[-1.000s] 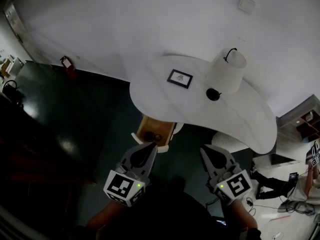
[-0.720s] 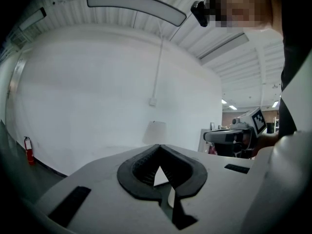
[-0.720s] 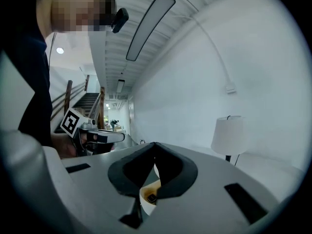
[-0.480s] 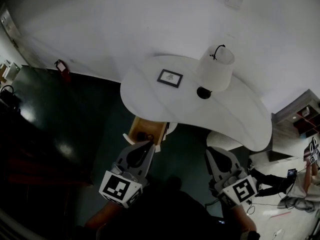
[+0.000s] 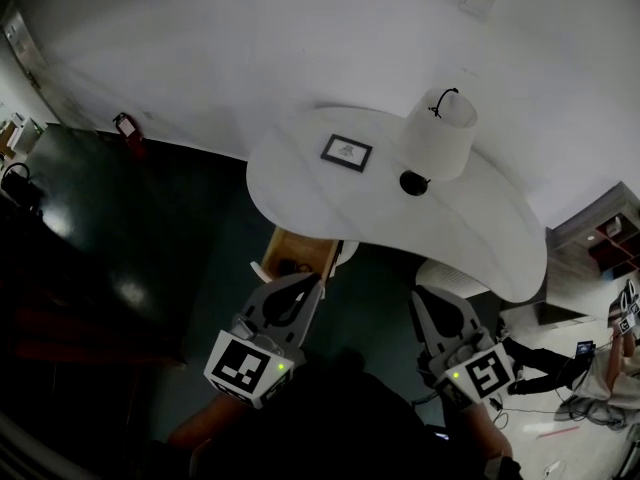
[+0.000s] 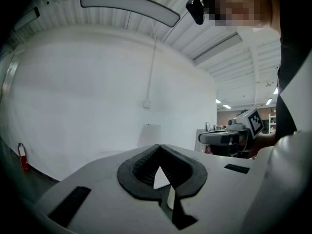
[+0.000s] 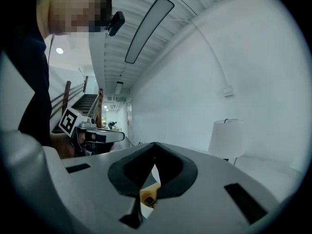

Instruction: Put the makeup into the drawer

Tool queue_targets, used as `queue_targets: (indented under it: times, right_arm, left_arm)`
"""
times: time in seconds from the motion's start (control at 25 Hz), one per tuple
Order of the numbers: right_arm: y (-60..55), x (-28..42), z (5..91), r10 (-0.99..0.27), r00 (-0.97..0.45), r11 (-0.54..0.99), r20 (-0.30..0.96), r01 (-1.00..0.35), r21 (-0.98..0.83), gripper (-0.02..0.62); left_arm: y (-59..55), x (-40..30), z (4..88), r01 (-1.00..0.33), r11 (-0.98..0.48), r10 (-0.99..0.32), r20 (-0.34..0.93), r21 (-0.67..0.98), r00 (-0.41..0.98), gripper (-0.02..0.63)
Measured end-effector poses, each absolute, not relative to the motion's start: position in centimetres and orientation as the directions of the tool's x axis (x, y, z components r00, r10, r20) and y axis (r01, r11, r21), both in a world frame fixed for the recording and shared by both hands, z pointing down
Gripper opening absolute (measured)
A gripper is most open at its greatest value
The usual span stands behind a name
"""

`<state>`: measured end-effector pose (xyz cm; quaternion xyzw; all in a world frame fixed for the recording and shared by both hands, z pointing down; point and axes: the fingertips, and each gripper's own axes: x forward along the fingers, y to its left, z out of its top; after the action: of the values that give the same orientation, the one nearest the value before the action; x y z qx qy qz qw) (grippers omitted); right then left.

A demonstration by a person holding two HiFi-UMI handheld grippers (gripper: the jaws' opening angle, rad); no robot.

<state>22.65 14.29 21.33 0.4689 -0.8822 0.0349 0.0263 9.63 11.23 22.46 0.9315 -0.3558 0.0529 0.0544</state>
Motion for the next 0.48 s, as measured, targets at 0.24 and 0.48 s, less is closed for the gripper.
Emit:
queue_targets:
  times: [0.24,0.48]
  right_arm:
    - [13.7,22.0,21.2,-0.823,-0.563,0.562,0.077,-0.826,-0.037,0.015]
    - [13.4,21.4,21.2,-0.819,-0.569,0.568,0.075,-0.823,-0.037,0.015]
  left_arm:
    - [11.2,8.4,22.6,-0.686,-0.725,-0.673,0.149,0.060,0.724,0.010]
    - [11.0,7.5,22.3,-0.698,-0.714,-0.688,0.127,0.060,0.715,0.011]
